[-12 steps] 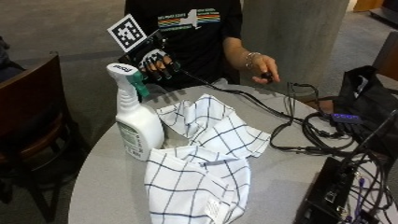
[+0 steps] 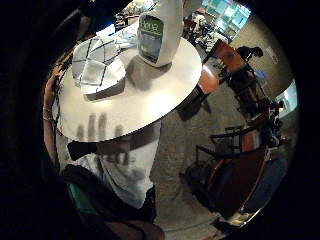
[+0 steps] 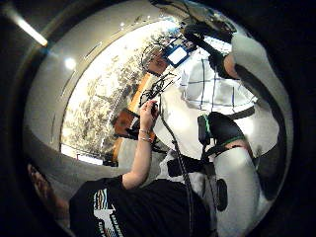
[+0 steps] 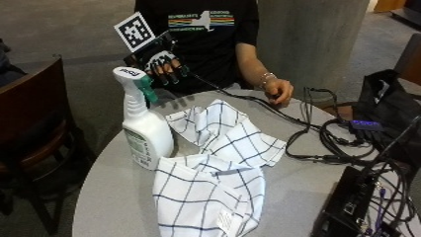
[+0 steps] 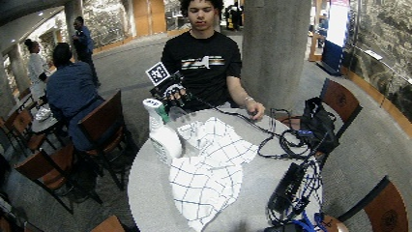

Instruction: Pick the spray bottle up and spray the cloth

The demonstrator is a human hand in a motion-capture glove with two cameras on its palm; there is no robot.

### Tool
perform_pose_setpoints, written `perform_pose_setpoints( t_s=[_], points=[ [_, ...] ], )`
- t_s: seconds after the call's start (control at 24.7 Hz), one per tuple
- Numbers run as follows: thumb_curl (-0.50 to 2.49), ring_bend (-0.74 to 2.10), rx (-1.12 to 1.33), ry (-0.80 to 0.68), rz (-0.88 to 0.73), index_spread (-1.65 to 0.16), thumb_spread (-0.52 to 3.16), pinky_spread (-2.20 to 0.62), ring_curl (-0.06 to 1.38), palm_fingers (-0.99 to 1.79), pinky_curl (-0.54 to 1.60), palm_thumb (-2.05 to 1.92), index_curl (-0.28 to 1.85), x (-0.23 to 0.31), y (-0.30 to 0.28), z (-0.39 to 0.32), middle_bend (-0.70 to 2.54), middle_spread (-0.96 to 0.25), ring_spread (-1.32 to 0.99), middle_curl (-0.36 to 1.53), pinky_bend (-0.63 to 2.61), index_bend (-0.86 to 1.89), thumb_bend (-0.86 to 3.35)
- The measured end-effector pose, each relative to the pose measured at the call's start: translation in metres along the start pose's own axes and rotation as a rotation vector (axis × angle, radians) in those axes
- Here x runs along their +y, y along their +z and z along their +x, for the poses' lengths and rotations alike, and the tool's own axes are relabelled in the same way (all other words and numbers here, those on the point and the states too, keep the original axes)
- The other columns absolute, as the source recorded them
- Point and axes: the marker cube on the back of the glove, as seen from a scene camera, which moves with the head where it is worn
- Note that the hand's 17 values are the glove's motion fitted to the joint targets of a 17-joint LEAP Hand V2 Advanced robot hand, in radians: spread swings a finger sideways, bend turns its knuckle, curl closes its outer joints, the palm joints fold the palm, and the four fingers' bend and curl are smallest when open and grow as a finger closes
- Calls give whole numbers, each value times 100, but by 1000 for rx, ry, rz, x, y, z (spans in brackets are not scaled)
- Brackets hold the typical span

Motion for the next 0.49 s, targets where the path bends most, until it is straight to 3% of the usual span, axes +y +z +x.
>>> perform_pose_setpoints(
  t_s=[0.32,0.49],
  points=[
    [28,29,6,-37,-32,-30,95,24,22,64,11,74,32,6,0,3,35,-4,-3,27,13,41,35],
    [30,29,14,-25,84,-30,99,25,24,64,12,75,34,-8,1,12,35,-4,-3,29,12,40,32]
  ],
)
